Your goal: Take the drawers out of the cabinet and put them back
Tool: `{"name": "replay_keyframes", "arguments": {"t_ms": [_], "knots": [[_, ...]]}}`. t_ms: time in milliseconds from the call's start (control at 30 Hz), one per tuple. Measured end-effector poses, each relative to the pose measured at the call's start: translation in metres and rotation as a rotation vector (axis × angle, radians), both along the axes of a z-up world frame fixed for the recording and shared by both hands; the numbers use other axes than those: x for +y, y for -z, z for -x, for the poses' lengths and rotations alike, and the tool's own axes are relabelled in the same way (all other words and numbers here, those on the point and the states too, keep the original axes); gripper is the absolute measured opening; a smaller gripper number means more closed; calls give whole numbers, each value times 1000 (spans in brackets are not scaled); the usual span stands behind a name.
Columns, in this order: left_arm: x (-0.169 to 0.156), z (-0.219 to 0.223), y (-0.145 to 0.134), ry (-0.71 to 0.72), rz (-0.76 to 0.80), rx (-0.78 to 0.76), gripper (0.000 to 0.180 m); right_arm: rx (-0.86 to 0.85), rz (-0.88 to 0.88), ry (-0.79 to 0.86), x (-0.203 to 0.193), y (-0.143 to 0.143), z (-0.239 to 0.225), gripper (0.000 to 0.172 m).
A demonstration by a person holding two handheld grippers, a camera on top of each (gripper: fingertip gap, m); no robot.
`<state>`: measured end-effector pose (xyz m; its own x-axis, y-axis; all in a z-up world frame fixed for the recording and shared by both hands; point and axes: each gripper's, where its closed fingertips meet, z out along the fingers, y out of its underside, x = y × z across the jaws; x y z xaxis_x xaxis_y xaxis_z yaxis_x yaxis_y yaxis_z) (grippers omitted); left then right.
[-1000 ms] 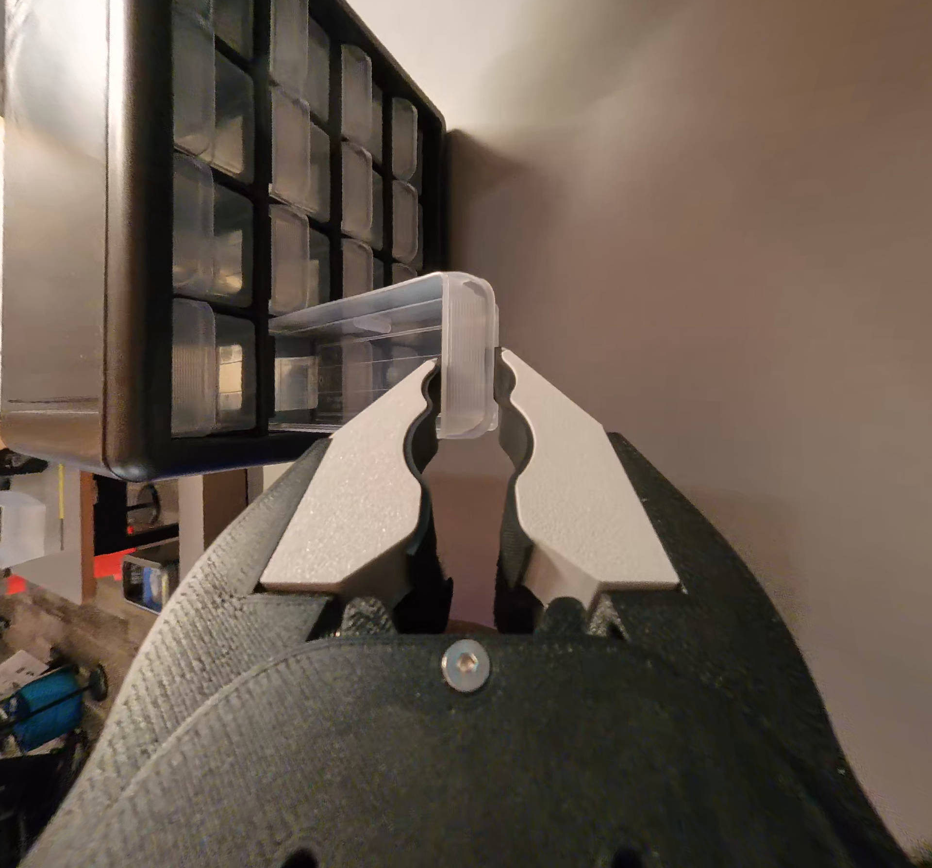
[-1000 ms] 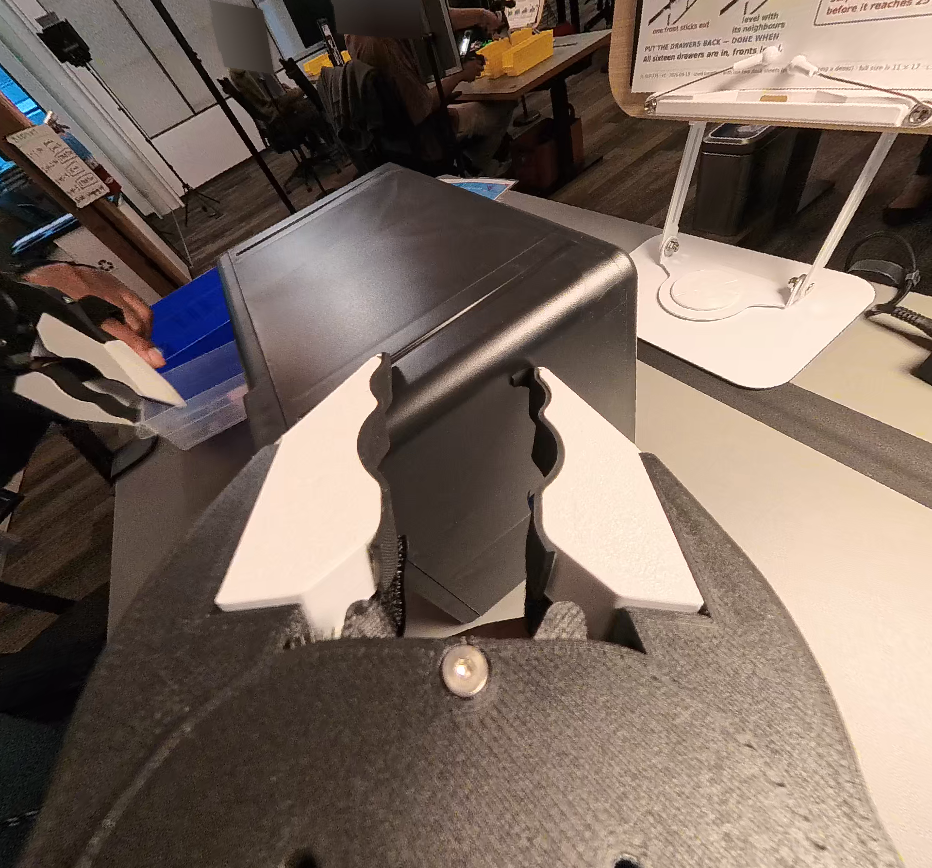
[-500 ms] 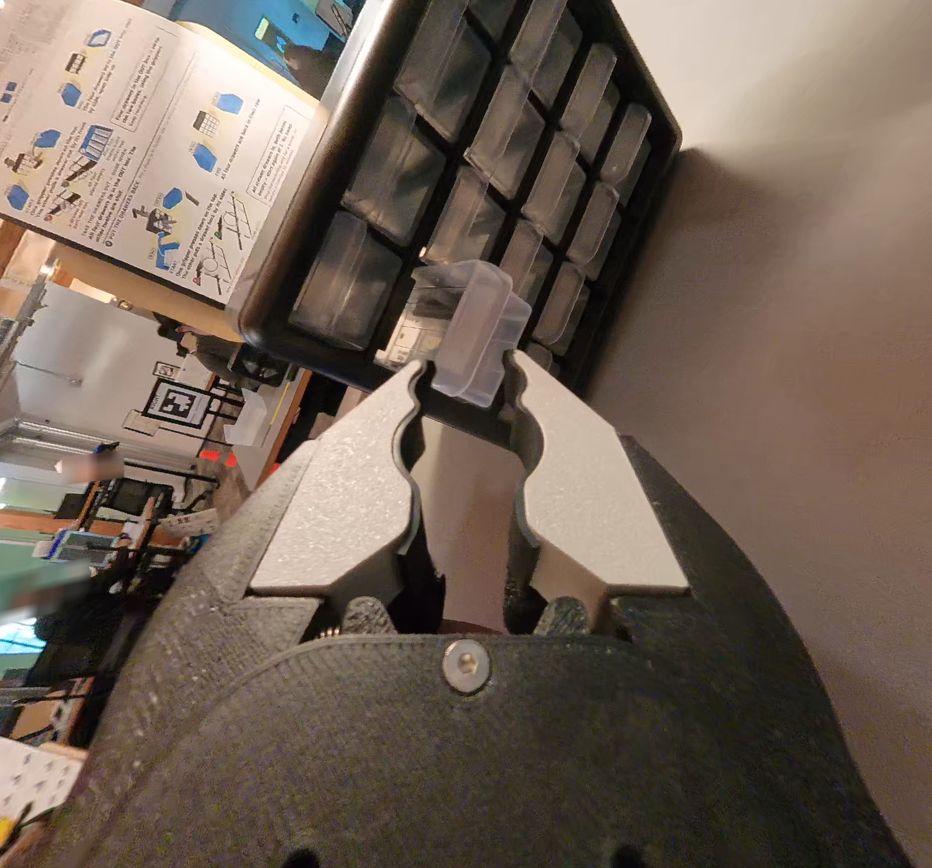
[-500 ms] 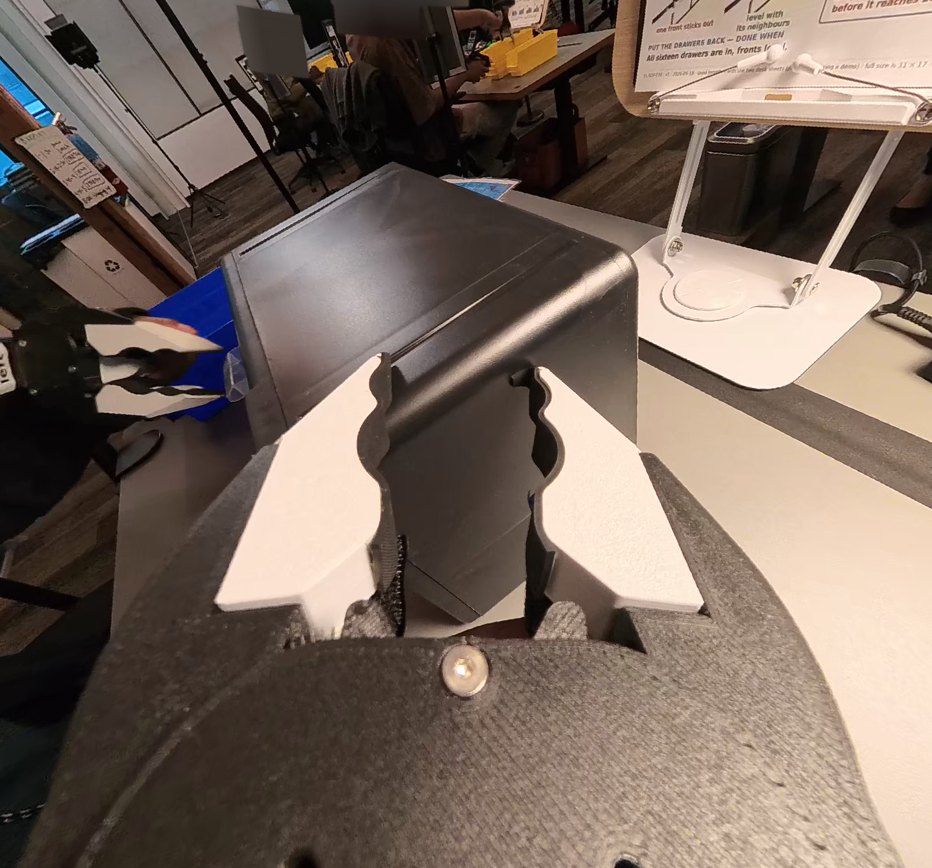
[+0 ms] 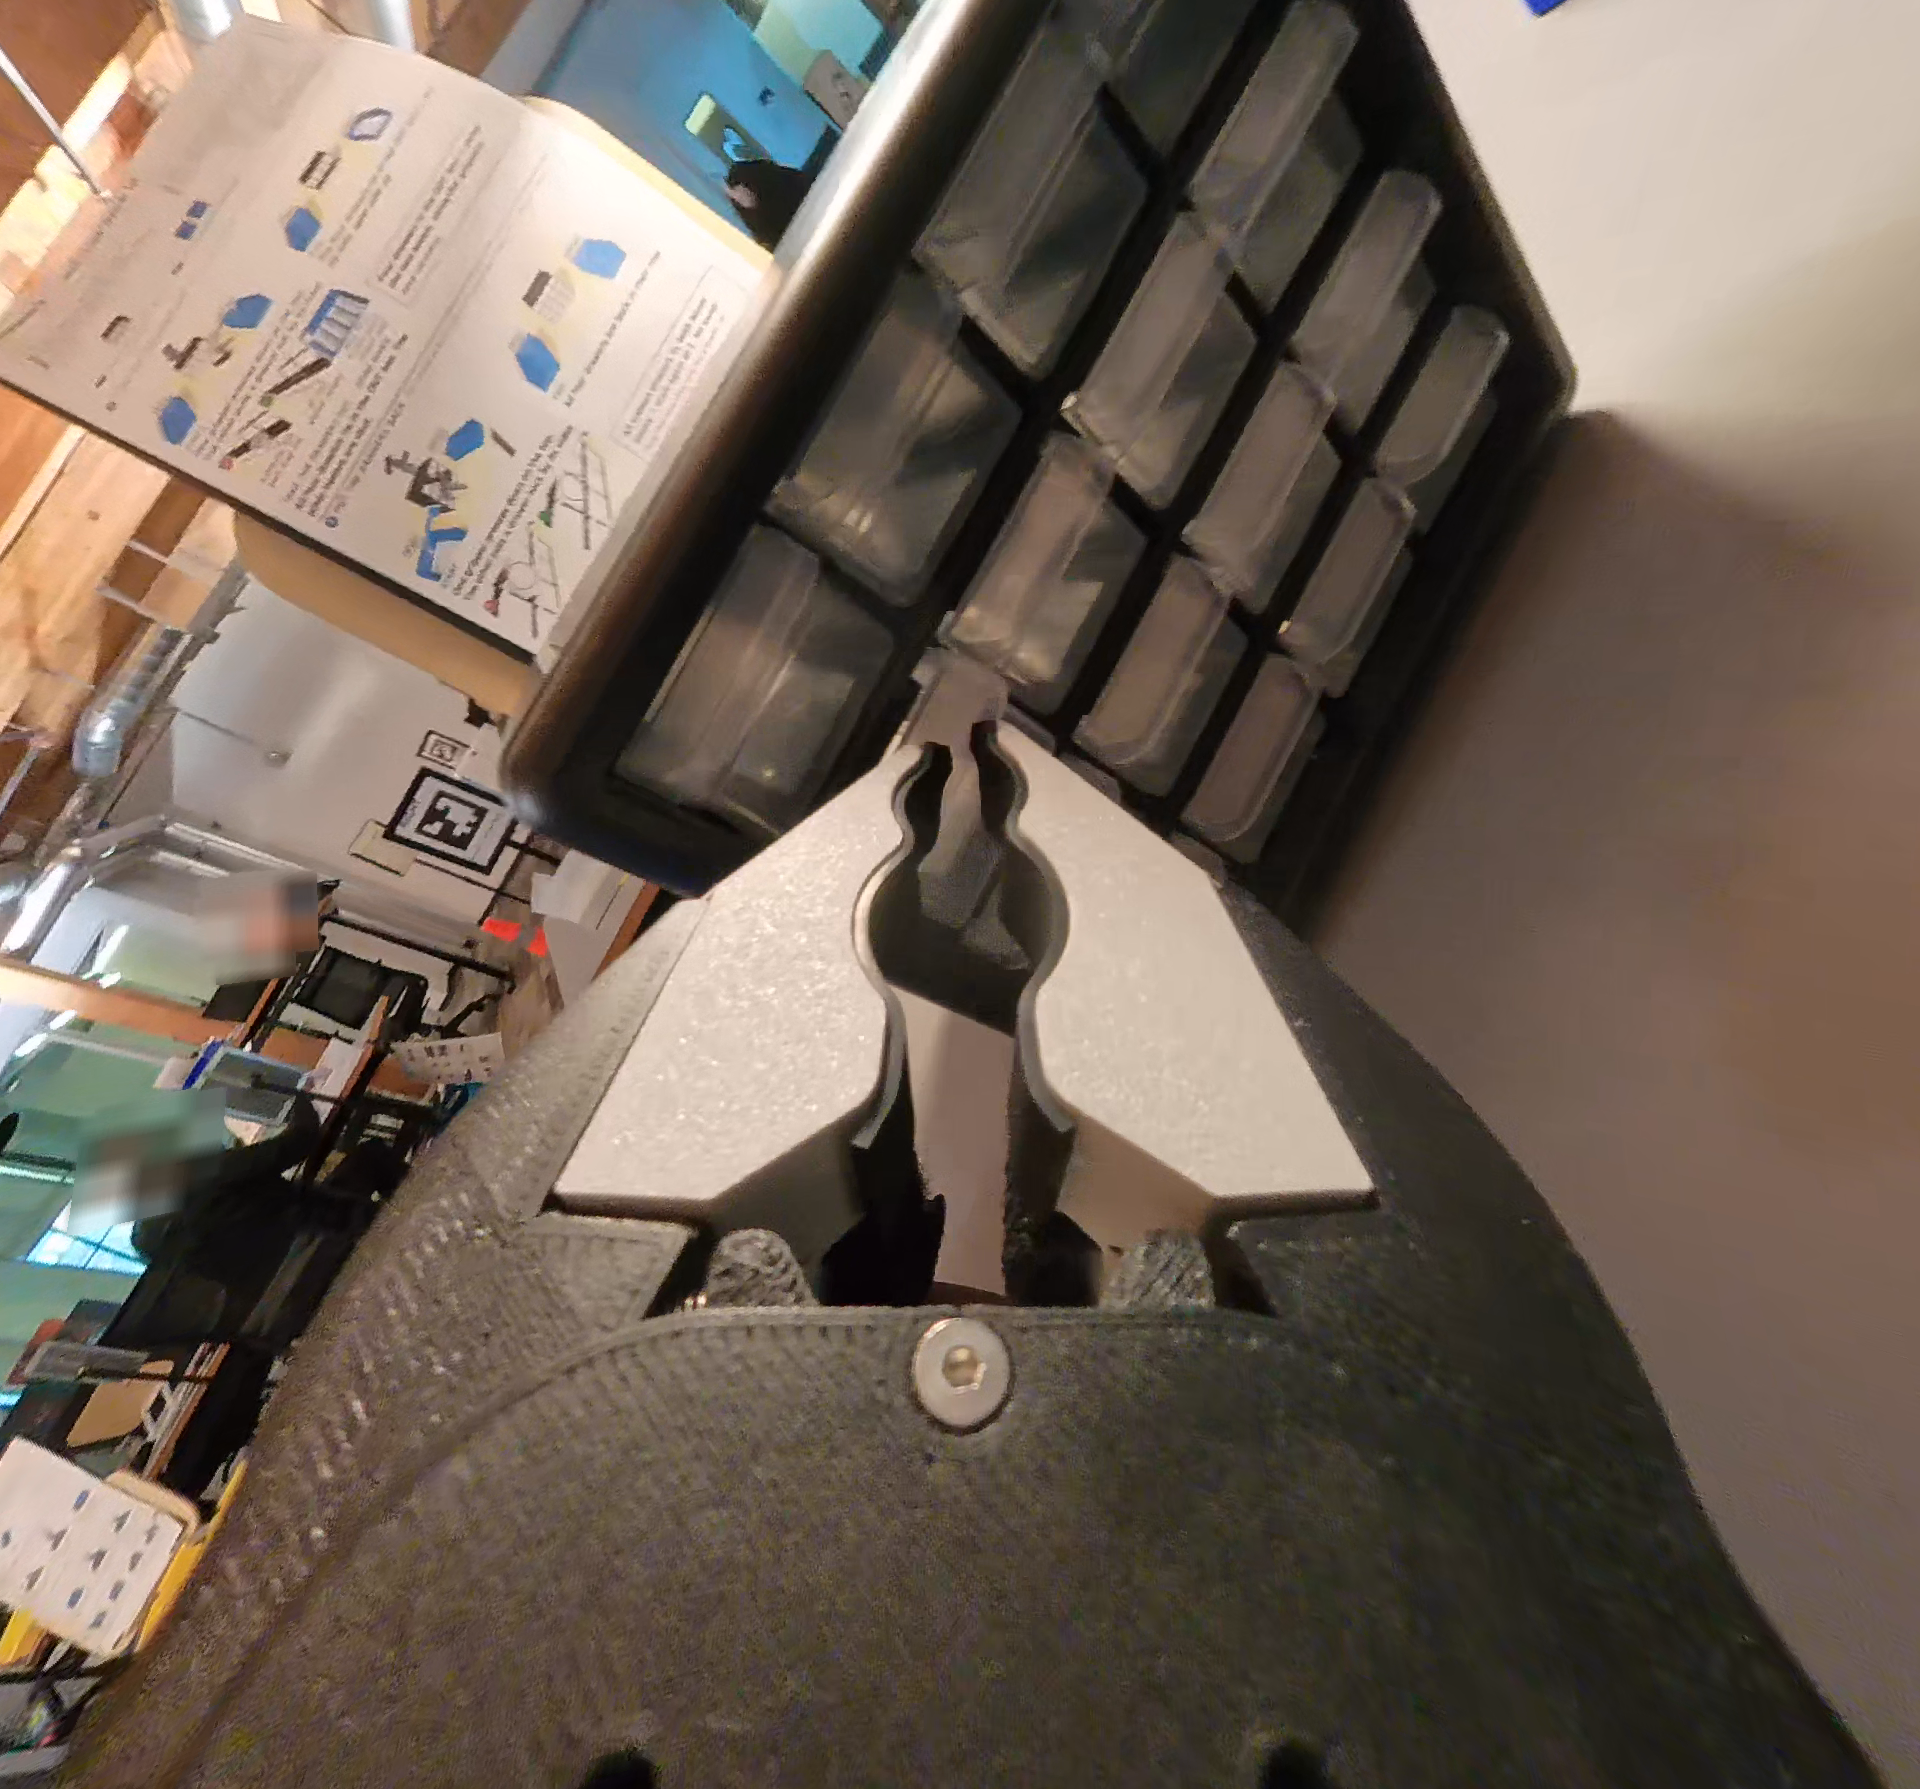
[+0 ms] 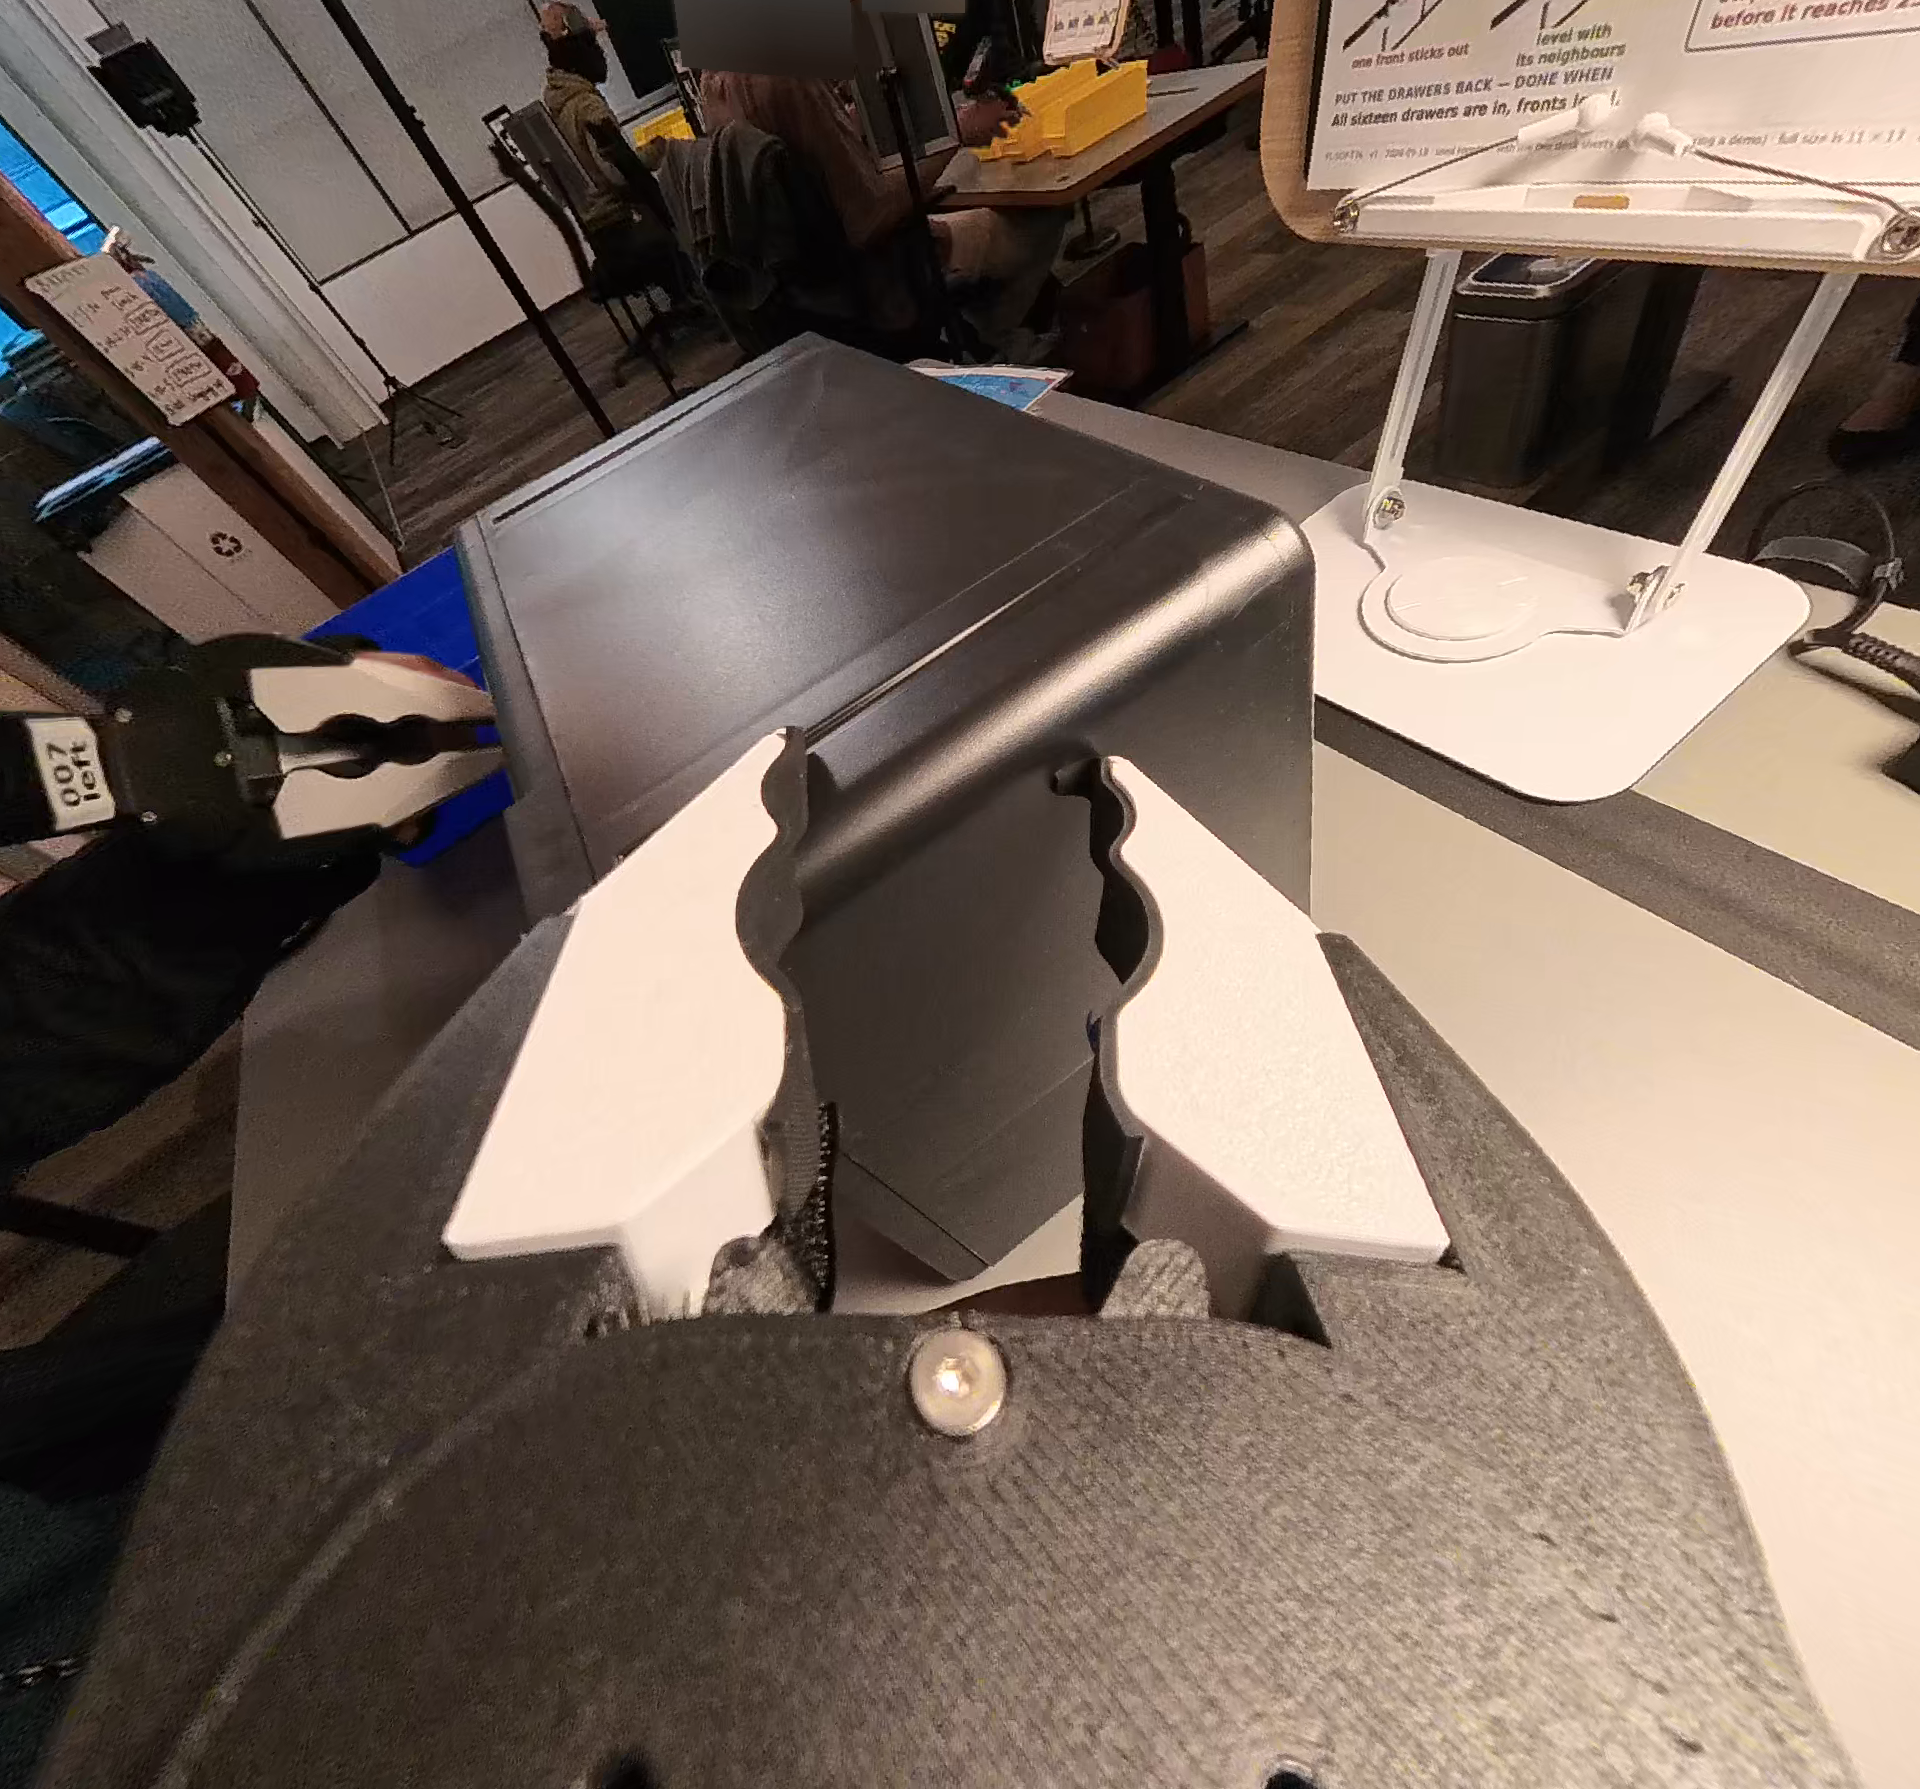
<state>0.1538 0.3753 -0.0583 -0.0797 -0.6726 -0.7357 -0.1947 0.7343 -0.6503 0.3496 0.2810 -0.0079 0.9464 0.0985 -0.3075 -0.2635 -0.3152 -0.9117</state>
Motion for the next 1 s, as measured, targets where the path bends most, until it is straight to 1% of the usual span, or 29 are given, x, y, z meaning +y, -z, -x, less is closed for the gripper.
{"name": "replay_keyframes", "arguments": {"t_ms": [67, 133, 200, 300, 367, 467, 567, 633, 667, 700, 733, 767, 833, 900, 1000], "knots": [[0, -3, 6, -1, 1, 21, 7, 5, -1, -5, 0, 0, 0, 57], [9, -12, 12, -38, 5, 32, 12, 9, -3, -9, 1, 0, 0, 57], [15, -19, 8, -52, 37, 6, 16, 10, -4, -9, 0, 0, 0, 57], [10, -17, 0, -33, 81, -36, 19, 4, -3, -8, -1, 0, 0, 57], [4, -8, -8, 12, 119, -103, 19, -7, -2, -15, -2, -1, 0, 57], [2, 11, -24, 67, 243, -267, 19, -33, -17, -59, -7, -3, 5, 56], [21, 30, -33, 55, 408, -457, 28, -46, -73, -110, -13, -12, 12, 56], [41, 39, -32, 19, 532, -532, 36, -41, -127, -134, -18, -19, 18, 57], [50, 41, -28, 1, 599, -541, 36, -39, -152, -140, -20, -21, 21, 57], [58, 41, -23, -5, 672, -530, 45, -41, -169, -137, -24, -21, 23, 59], [62, 39, -17, 5, 749, -504, 49, -47, -170, -133, -27, -17, 24, 62], [64, 37, -11, 17, 819, -479, 49, -56, -170, -123, -31, -14, 26, 66], [65, 32, -2, 47, 925, -438, 51, -69, -207, -103, -44, -8, 31, 69], [61, 24, 8, 82, 984, -378, 54, -54, -225, -85, -54, 2, 39, 70], [51, 13, 19, 116, 998, -309, 53, -112, -207, -35, -56, 30, 45, 71]]}}
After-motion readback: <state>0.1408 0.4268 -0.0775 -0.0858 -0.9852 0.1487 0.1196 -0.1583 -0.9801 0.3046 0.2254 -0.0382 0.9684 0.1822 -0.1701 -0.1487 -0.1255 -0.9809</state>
